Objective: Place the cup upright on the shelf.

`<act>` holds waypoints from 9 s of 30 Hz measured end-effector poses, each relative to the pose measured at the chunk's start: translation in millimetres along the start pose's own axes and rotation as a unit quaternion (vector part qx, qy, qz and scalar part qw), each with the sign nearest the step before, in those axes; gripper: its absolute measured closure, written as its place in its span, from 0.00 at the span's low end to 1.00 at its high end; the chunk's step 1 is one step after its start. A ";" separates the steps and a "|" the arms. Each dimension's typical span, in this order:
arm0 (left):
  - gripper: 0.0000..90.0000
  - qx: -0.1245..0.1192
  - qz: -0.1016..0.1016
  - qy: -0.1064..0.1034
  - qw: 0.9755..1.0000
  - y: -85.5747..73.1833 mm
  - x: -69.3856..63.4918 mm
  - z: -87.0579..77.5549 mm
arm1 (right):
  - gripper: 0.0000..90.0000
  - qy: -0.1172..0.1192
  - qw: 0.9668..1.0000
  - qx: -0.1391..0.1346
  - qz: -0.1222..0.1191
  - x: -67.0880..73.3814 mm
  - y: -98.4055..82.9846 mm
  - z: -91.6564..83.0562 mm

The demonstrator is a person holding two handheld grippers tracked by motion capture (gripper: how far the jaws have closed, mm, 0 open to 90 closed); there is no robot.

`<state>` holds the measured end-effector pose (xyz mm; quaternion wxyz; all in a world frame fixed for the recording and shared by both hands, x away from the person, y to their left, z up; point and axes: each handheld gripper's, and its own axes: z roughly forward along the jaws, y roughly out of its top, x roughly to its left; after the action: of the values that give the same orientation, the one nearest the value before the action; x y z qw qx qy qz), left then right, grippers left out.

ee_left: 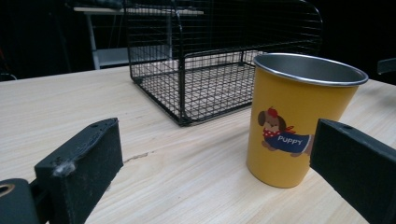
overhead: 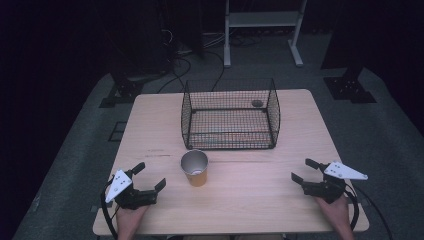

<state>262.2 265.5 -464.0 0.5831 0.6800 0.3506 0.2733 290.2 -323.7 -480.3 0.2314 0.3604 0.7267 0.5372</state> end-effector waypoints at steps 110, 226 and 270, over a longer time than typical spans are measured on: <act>0.15 0.063 0.050 -0.124 0.989 23.0 -46.4 97.0 | 0.19 0.026 1.000 -0.008 0.010 -0.4 0.6 0.0; 0.15 0.068 0.072 -0.216 0.971 170.5 -25.4 271.7 | 0.19 0.051 0.998 -0.020 0.024 -5.6 0.6 -0.7; 0.15 0.113 0.082 -0.220 0.965 141.8 -14.7 327.6 | 0.19 0.057 0.997 -0.029 0.034 -8.2 0.2 -2.2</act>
<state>531.5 46.3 -379.8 0.5408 0.8113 0.1851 0.1226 293.8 -331.3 -479.8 0.1815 0.3468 0.7104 0.5849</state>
